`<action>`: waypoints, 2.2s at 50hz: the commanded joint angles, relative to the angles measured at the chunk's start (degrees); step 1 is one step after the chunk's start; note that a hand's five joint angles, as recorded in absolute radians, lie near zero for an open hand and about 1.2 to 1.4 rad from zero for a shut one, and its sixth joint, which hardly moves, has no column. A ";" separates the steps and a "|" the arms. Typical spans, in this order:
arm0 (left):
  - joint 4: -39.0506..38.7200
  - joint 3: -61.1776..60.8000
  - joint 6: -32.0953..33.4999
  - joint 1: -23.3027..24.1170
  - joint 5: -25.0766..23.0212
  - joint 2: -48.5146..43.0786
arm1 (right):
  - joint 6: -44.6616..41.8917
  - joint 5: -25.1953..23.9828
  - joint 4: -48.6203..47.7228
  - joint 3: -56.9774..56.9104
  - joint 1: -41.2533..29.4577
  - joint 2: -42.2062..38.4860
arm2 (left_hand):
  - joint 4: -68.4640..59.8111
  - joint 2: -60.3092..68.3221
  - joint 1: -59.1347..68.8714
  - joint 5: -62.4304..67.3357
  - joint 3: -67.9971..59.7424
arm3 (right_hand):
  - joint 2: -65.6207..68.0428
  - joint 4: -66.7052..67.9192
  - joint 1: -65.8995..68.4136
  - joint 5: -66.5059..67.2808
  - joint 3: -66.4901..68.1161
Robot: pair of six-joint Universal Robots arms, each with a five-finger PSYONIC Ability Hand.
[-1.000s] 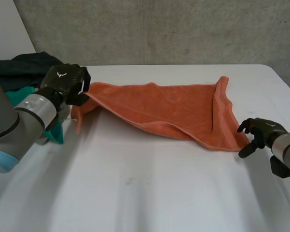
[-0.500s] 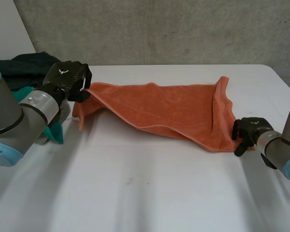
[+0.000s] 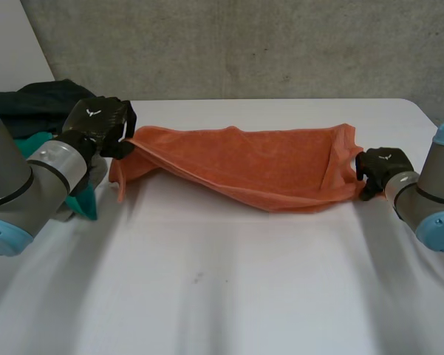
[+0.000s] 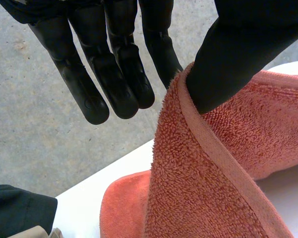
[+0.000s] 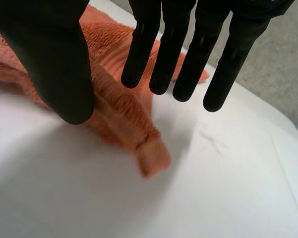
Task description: Fold the laundry.
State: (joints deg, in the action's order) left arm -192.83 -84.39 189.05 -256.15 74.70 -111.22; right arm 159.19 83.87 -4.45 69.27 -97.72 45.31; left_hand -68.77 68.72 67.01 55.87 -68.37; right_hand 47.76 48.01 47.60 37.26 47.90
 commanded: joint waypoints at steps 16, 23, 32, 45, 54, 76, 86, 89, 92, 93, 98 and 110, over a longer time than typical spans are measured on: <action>7.01 -3.50 1.23 0.48 -0.08 0.73 | -18.00 1.47 15.04 5.50 0.78 16.79 | -11.23 11.28 12.99 14.13 -11.63 | 32.24 31.99 32.40 32.74 32.10; 24.48 -7.98 12.27 0.22 -0.43 8.02 | -34.88 3.22 35.44 15.34 2.01 26.92 | -11.23 11.28 12.99 14.13 -11.63 | 32.24 31.99 32.40 32.74 32.10; 28.14 -11.33 32.77 0.74 0.71 6.11 | -38.43 3.41 32.15 20.37 1.66 32.39 | -11.23 11.28 12.99 14.13 -11.63 | 32.24 31.99 32.40 32.74 32.10; 7.48 8.95 34.72 4.34 5.54 -12.26 | -27.27 6.83 15.89 4.57 0.52 15.78 | -11.23 11.28 12.99 14.13 -11.63 | 32.24 31.99 32.40 32.74 32.10; -13.84 39.80 29.11 5.93 6.68 -20.00 | -16.30 11.40 -5.96 -18.46 -1.42 13.75 | -11.23 11.28 12.99 14.13 -11.63 | 32.24 31.99 32.40 32.74 32.10; -13.10 12.07 14.32 2.50 7.39 -9.10 | -13.38 7.45 -7.16 -0.12 -3.26 20.79 | -11.23 11.28 12.99 14.13 -11.63 | 32.24 31.99 32.40 32.74 32.10; -11.78 -1.48 18.54 0.92 3.44 -12.00 | -13.82 3.67 -6.10 18.78 -3.09 20.52 | -11.23 11.28 12.99 14.13 -11.63 | 32.24 31.99 32.40 32.74 32.10; -11.87 -1.84 20.03 -0.31 1.77 -15.16 | -13.82 2.79 -6.89 20.99 -1.68 20.35 | -8.75 8.81 10.51 11.65 -9.15 | 32.24 31.99 32.40 32.74 32.10; -11.78 -1.22 20.21 -1.98 1.32 -18.15 | -13.73 2.53 -7.59 21.87 0.25 20.44 | 8.22 -8.17 -6.46 -5.32 7.82 | 32.24 31.99 32.40 32.74 32.10; -11.78 -0.87 20.21 -2.24 1.32 -18.77 | -13.73 2.44 -7.59 21.87 0.51 20.44 | 11.43 -11.37 -9.66 -8.53 11.03 | 32.24 31.99 32.40 32.74 32.10; -10.99 0.54 19.07 -3.30 1.68 -20.62 | -13.73 2.53 -7.59 21.87 1.13 20.52 | 27.17 -27.11 -25.40 -24.27 26.77 | 32.24 31.99 32.40 32.74 32.10; -8.27 -2.10 15.20 -3.65 2.38 -18.33 | -13.55 2.35 -7.59 21.69 3.59 20.52 | 34.17 -34.11 -32.41 -31.27 33.77 | 32.24 31.99 32.40 32.74 32.10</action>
State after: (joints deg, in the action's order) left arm -202.69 -84.61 205.00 -259.62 76.75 -131.31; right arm 145.60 86.25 -12.08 91.18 -95.01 65.84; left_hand -31.40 32.11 31.48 21.17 -32.32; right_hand 67.71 68.76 64.71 57.77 68.36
